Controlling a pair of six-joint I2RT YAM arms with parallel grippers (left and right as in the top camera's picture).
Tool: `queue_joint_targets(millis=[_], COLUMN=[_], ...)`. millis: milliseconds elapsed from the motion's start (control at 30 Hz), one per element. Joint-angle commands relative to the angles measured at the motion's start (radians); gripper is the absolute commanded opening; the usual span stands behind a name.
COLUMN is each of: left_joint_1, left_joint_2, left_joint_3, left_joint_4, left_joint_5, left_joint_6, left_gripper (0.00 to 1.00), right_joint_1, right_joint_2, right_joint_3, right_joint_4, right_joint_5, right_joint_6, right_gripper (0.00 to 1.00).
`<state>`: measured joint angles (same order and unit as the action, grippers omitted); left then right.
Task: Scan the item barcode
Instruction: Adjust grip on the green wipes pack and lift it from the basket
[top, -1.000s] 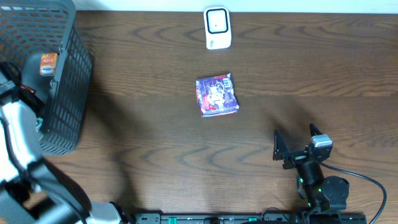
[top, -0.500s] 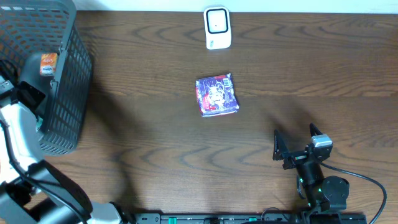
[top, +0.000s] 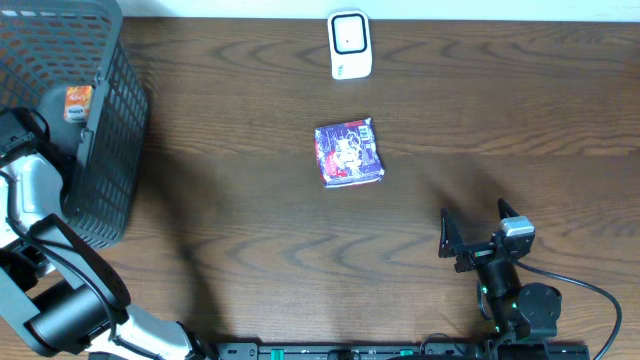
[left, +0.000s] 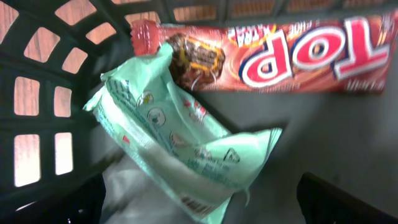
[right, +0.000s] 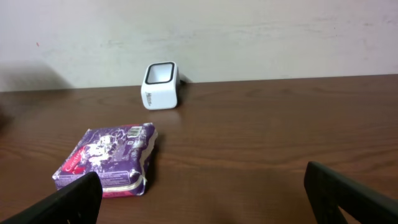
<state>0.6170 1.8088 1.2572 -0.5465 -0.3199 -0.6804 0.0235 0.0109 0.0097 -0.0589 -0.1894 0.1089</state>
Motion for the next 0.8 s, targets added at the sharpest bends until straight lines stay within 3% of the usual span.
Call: queue_joint_targets(millis=[0,500,567,667,767], left_joint_1=[0.008,0.052,0.053,0.053,0.053], left_joint_2=[0.01,0.083,0.083,0.083,0.083], left_joint_3=[0.006,0.006,0.006,0.006,0.006], left_joint_4=[0.019,-0.017,-0.017,-0.024,-0.041], left_joint_5=[-0.026,-0.033,-0.032,-0.032,-0.028], left_joint_6=[-0.104,-0.137,-0.137,-0.137,-0.137], left_gripper=[0.98,1.0,0.95,0.75,0.41], right_joint_1=[-0.005,-0.005,-0.005,-0.005,-0.005], right_joint_2=[-0.005,-0.005,-0.005,-0.005,-0.005], right_joint_3=[-0.004,-0.004,-0.004,-0.004,-0.004], right_joint_4=[-0.001,-0.001,-0.001,-0.001,-0.001], right_joint_5=[0.0,0.0,0.0,0.0,0.0], right_joint_6=[-0.013,-0.013,-0.013,-0.013,-0.013], right_gripper=[0.99,0.99,0.99,0.99,0.99])
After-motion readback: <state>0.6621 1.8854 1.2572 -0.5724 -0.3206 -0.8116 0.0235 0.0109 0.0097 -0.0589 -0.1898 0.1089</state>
